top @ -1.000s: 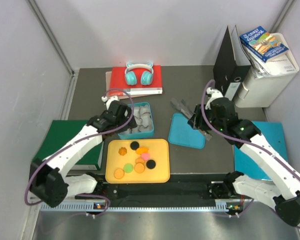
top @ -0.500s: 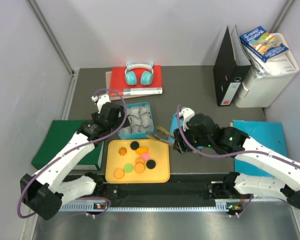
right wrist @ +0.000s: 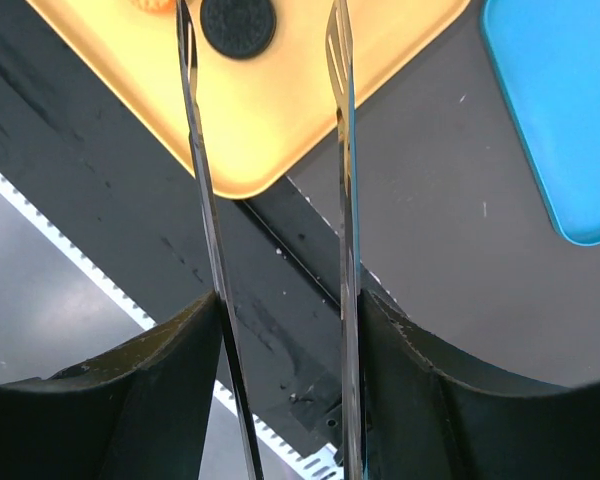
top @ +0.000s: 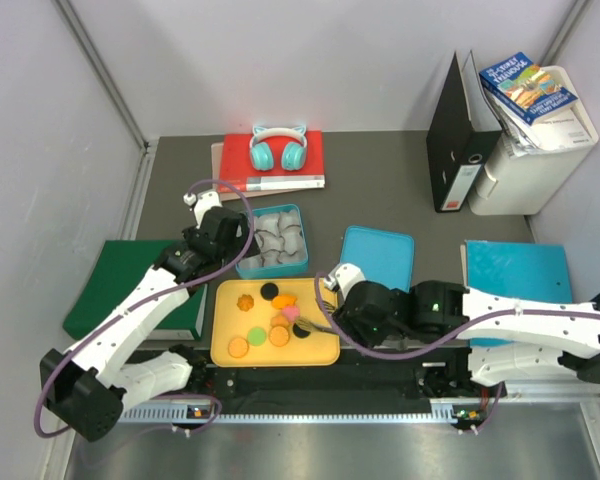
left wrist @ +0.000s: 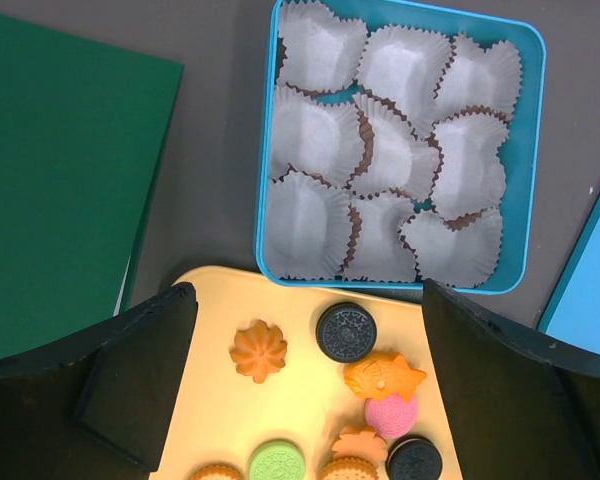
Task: Pack the cookies
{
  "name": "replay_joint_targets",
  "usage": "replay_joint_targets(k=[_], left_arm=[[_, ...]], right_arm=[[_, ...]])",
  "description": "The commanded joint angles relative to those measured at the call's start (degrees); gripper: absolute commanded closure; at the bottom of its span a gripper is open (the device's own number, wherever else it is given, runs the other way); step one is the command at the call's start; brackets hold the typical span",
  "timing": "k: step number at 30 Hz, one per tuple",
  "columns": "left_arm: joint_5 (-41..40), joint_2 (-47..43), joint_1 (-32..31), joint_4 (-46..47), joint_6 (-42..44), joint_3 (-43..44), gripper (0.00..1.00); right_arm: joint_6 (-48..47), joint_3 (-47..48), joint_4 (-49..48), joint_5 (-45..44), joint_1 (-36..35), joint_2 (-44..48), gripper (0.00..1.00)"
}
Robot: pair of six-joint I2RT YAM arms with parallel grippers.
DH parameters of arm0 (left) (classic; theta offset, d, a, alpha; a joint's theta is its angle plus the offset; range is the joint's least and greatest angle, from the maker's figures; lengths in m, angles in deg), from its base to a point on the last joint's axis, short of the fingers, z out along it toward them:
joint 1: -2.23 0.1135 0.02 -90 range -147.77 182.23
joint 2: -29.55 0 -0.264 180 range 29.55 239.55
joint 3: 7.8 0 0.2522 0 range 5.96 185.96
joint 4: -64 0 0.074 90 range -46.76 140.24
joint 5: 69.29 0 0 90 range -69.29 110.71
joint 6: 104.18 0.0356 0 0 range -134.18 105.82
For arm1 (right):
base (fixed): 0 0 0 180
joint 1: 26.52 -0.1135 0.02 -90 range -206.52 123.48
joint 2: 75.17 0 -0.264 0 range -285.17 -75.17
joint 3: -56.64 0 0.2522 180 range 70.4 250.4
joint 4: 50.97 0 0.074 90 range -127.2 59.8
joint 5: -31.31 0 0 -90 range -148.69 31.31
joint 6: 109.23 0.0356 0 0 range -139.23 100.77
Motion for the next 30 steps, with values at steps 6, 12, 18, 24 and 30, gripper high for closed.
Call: replay_joint_targets(k=[6, 12, 18, 24, 30], left_arm=[[1.02, -2.85, 0.05, -0.14, -0.44, -2.85, 0.02], [1.73, -3.65, 0.05, -0.06, -0.97, -3.99, 0.02], [2.34, -4.17, 0.05, -0.41, -1.49, -4.70, 0.02], [2.43, -4.70, 0.05, -0.32, -1.84, -5.23, 0.02], [2.69, -4.79, 0.05, -0.50, -1.93, -5.49, 0.02]], right_arm=[[3.22, 2.18, 2.42, -8.78, -9.03, -5.74, 0.45], [3.75, 3.33, 2.77, -11.77, -11.58, -9.78, 0.45], [4.10, 4.30, 2.16, -15.11, -13.69, -12.33, 0.45], [3.05, 5.52, 0.67, -16.61, -15.89, -14.71, 0.45], [2.96, 5.79, -0.38, -16.26, -15.98, -16.91, 0.45]])
